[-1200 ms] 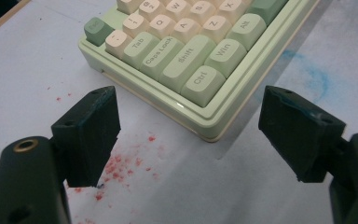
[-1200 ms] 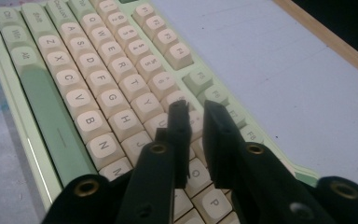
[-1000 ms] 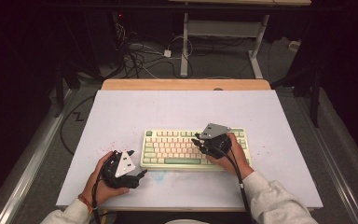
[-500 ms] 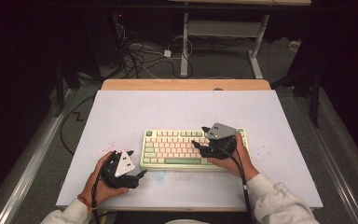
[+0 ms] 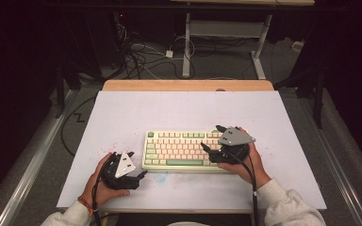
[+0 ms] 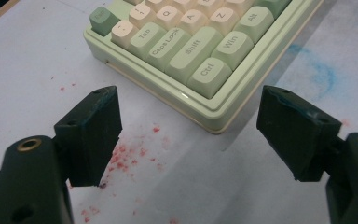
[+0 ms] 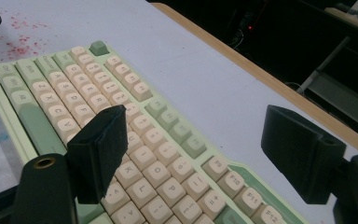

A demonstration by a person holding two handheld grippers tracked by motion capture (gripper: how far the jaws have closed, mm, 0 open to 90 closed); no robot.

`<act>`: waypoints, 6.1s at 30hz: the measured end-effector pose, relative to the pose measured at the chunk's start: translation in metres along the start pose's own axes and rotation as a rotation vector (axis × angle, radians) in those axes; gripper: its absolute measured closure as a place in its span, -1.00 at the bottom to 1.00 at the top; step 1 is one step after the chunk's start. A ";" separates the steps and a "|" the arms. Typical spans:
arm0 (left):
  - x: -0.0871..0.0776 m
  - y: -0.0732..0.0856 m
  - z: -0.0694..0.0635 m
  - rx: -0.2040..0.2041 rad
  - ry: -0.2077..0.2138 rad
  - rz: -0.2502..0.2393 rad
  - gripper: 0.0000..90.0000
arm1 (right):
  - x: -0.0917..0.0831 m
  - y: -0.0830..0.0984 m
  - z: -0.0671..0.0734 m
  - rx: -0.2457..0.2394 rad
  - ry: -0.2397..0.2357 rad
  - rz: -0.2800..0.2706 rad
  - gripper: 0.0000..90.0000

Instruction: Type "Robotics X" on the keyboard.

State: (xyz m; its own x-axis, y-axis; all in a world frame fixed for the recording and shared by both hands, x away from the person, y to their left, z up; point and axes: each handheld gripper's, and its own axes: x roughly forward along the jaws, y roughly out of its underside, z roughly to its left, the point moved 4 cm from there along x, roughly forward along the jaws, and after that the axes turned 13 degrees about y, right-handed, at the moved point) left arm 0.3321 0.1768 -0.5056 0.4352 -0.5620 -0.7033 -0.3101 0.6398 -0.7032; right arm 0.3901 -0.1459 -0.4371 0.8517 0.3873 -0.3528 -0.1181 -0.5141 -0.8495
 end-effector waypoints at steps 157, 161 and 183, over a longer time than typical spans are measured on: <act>0.070 -0.096 -0.001 0.122 0.263 0.128 0.95 | -0.070 0.090 -0.014 -0.057 0.077 0.128 -0.46; 0.067 -0.098 -0.002 0.131 0.249 0.114 0.94 | -0.070 0.089 -0.014 -0.053 0.079 0.121 -0.47; 0.041 -0.096 0.005 0.127 0.156 0.003 0.61 | -0.070 0.087 -0.013 -0.052 0.071 0.116 -0.47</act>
State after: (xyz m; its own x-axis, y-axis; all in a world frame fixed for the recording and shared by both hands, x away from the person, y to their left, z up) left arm 0.3838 0.0944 -0.4662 0.2948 -0.6279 -0.7203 -0.1981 0.6973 -0.6889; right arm 0.3264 -0.2277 -0.4813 0.8682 0.2689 -0.4170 -0.1925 -0.5920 -0.7826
